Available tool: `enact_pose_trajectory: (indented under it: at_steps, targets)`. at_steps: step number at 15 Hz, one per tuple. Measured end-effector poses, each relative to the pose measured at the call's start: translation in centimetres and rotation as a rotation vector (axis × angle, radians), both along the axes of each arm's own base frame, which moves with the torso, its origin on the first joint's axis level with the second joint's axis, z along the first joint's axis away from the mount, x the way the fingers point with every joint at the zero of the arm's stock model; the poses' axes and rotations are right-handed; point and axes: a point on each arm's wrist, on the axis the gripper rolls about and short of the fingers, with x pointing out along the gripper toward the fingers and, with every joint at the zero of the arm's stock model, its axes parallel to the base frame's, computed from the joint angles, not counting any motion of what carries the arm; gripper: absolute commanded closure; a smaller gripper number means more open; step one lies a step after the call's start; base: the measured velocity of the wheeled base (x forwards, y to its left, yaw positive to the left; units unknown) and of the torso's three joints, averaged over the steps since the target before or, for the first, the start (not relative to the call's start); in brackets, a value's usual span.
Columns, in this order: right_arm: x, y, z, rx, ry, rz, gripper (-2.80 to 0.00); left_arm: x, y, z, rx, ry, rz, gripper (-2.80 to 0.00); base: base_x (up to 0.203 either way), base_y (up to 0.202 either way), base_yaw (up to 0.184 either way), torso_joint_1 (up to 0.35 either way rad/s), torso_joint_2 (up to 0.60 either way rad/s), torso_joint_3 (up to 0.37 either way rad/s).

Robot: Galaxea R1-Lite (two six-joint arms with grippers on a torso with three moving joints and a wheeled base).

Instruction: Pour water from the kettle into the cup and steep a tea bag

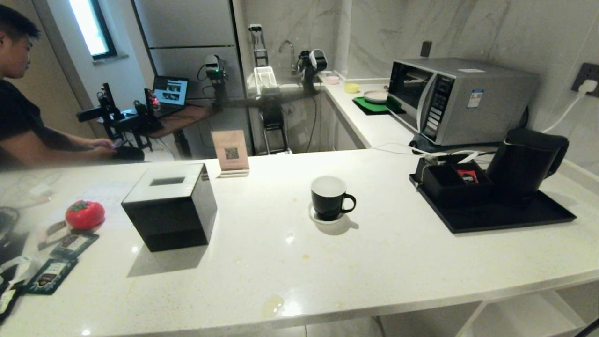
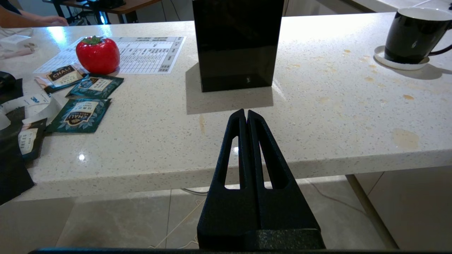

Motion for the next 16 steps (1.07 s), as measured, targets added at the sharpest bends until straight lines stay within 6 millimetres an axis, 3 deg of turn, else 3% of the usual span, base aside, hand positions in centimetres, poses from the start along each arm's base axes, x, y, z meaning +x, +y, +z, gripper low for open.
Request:
enact_pose_trajectory:
  at_steps: [16]
  targets:
    - [0.00, 0.00, 0.00, 0.000, 0.000, 0.000, 0.00, 0.00, 0.00, 0.00, 0.000, 0.000, 0.001, 0.00, 0.000, 0.000, 0.000, 0.000, 0.00, 0.000]
